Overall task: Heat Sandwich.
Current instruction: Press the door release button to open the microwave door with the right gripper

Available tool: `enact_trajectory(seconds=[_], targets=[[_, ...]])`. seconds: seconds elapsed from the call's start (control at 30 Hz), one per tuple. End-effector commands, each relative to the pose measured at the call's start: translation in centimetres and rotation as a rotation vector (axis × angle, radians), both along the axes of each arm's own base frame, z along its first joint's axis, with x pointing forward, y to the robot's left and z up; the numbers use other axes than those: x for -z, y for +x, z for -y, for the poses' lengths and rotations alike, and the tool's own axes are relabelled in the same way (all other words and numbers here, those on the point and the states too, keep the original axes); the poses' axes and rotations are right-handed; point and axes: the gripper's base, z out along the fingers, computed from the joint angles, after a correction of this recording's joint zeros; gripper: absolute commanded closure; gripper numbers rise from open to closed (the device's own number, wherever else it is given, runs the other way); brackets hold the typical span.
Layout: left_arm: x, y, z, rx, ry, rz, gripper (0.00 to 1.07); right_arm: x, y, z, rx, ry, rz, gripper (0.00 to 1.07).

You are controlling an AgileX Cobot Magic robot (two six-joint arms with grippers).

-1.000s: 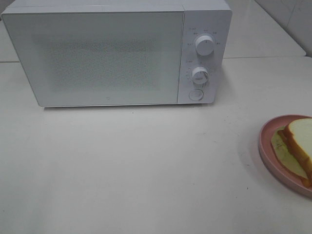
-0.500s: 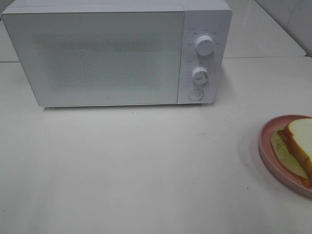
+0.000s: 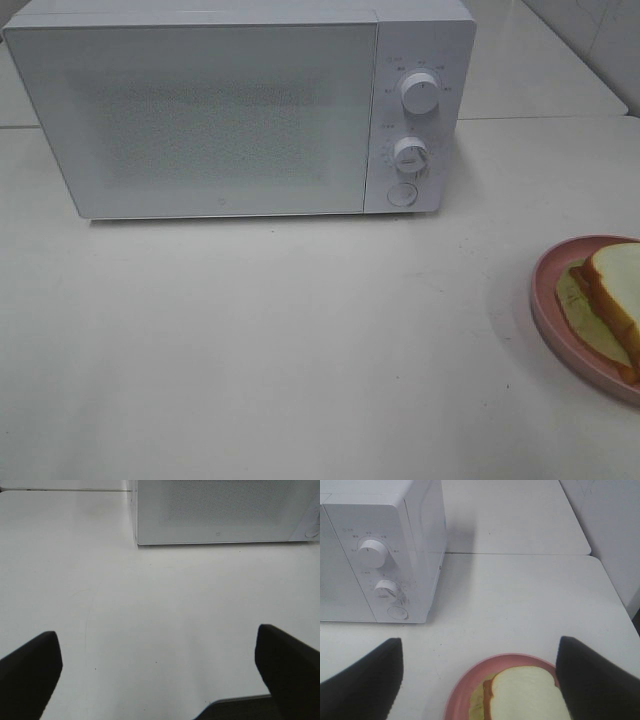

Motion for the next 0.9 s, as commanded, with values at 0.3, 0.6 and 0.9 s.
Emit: enact_trajectory(seconds=[0.3,0.6,0.9], targets=[[0.0,-0.3,0.1,0.008,-0.013,0.025,0.09,1.0,3.8,-0.5,-0.021,-0.005,-0.014,0.31],[0.0,-0.3,0.1,0.008,-0.013,0.025,0.09,2.1,6.2,-0.8,-0.029,0.01,-0.017,0.31],[0.0,-0.3,0.1,0.008,-0.013,0.025,0.09,3.0,7.3,-1.0,-0.018,0.042,-0.04,0.31]])
